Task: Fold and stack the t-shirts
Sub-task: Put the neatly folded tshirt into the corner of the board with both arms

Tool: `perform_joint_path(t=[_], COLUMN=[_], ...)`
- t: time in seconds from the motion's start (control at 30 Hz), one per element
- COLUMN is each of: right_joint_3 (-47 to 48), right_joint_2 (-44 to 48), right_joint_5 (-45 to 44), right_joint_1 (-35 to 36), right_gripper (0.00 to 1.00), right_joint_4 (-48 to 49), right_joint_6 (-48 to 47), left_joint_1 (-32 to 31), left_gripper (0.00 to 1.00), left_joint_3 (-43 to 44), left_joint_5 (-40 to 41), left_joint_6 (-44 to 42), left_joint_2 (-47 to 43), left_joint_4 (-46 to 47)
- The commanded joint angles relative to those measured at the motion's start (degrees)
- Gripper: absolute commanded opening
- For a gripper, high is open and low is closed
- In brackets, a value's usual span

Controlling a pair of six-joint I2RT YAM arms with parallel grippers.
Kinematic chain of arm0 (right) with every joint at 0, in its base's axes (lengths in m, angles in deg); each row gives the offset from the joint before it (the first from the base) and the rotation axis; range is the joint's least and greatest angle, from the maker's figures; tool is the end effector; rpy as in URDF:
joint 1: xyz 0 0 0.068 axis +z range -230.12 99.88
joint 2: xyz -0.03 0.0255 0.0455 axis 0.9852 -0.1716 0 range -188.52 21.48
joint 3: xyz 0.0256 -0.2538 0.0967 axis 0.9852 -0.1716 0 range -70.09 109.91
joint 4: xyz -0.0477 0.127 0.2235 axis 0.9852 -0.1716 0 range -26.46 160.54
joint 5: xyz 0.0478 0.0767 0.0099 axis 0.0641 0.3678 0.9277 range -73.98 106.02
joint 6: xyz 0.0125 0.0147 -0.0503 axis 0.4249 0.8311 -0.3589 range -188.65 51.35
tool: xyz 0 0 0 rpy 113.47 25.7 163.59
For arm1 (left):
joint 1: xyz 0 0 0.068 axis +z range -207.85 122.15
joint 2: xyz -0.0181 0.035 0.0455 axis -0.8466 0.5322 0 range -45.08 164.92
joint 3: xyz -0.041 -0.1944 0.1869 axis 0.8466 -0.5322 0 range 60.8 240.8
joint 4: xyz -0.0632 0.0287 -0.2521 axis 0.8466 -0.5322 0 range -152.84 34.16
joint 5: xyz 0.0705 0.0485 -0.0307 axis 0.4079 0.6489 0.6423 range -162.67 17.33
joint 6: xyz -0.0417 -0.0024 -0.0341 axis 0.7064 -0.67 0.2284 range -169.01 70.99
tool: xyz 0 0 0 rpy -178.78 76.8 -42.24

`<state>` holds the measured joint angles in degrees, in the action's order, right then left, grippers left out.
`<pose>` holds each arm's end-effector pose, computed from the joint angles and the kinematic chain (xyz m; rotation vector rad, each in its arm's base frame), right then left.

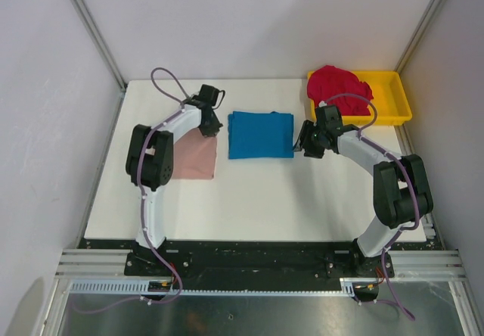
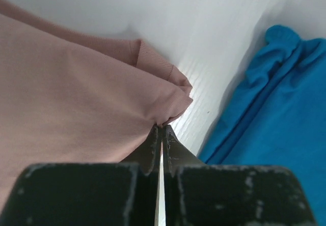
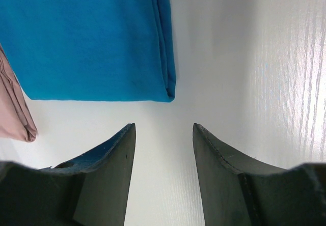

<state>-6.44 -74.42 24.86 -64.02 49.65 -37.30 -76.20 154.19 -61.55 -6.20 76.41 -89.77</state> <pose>0.3366 0.1029 0.2088 0.2746 2.5493 0.5252 0.4326 -0.1361 0.1799 -0.6176 2.5499 -0.1127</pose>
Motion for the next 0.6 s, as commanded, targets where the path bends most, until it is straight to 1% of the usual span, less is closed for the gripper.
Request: perform_joint_path(t=[0.0, 0.07, 0.13, 0.2, 0.23, 0.27, 0.33, 0.47, 0.57], right_joint_3=[0.04, 0.03, 0.43, 1.71, 2.65, 3.68, 6.35, 13.5, 18.44], right_joint_2=[-0.48, -1.34, -2.11, -2.78, -3.28, -4.18, -6.44, -12.8, -17.57], right_joint_5=[-0.74, -0.51, 0.16, 0.11, -0.41, -1.11, -2.38, -3.67, -4.95], right_joint_1=[-0.06, -0.07, -0.47, -0.65, -0.69, -0.7, -0.82, -1.34, -1.69], right_gripper=[0.53, 0.53, 0.54, 0.54, 0.54, 0.54, 0.55, 0.57, 0.58], right_joint_4=[2.0, 3.18, 5.49, 7.32, 8.48, 9.54, 11.72, 14.33, 14.14], right_joint_6=[0.61, 0.56, 0.8, 0.72, 0.55, 0.2, -0.79, -2.44, -3.12], left_joint_1=[-0.36, -0.37, -0.37, -0.37, -0.37, -0.37, -0.53, -1.44, -2.2], left_gripper=[0.02, 0.1, 0.3, 0.44, 0.49, 0.52, 0.55, 0.56, 0.55], left_joint_3=[5.63, 6.38, 6.55, 6.18, 5.97, 5.69, 4.44, 0.12, -3.64], left_joint_5=[-3.34, -3.66, -3.89, -4.1, -4.62, -5.36, -7.08, -11.01, -14.32], left_joint_6=[2.89, 2.46, 0.19, -2.2, -3.43, -4.66, -6.66, -9.39, -10.24], left_joint_2=[3.12, 3.4, 1.86, -0.41, -1.63, -2.85, -5.5, -10.39, -13.09], left_joint_4=[1.06, 1.13, 1.21, 1.16, 1.16, 1.15, 1.17, 1.35, 1.65])
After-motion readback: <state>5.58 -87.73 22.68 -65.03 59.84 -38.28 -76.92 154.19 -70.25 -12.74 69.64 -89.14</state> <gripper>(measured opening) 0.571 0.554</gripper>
